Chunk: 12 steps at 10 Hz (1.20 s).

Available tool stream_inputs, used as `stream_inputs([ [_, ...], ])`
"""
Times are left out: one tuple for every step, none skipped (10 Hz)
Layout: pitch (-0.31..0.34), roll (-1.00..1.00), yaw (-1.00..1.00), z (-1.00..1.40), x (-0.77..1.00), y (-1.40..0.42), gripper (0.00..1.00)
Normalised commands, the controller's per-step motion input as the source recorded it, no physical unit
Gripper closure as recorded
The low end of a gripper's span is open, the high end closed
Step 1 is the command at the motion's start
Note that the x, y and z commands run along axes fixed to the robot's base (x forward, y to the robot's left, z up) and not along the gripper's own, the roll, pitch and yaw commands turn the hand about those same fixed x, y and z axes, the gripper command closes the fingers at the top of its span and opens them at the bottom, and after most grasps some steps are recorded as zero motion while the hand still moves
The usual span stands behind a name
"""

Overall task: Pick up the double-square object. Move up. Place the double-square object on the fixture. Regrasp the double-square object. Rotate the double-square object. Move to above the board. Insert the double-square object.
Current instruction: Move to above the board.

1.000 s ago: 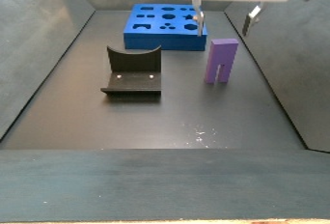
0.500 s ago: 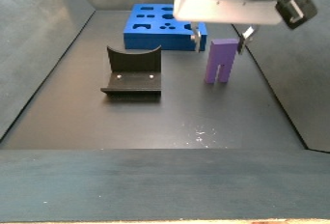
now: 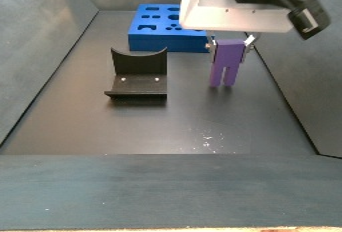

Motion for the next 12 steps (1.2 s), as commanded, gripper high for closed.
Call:
stream_inputs([
  [0.141,-0.15,0.14,1.00,0.07,0.34,1.00],
  [0.116,-0.15,0.09,1.00,0.06,0.32,1.00],
  [0.097,-0.16,0.05,1.00,0.06,0.30,1.00],
  [0.086,-0.16,0.01,1.00,0.06,0.29,1.00],
  [0.079,-0.16,-0.01,1.00,0.06,0.26,1.00],
  [0.073,-0.16,-0.02,1.00,0.05,0.23,1.00],
  [0.070,-0.16,-0.02,1.00,0.05,0.22,1.00],
  [0.066,-0.15,-0.02,1.00,0.04,0.18,1.00],
  [0.067,-0.15,-0.02,1.00,0.04,0.16,1.00],
  [0.067,-0.14,-0.02,0.80,0.03,0.10,1.00],
  [0.064,-0.14,-0.02,0.64,0.03,0.07,1.00],
  [0.065,-0.13,-0.02,0.43,0.02,0.05,1.00],
])
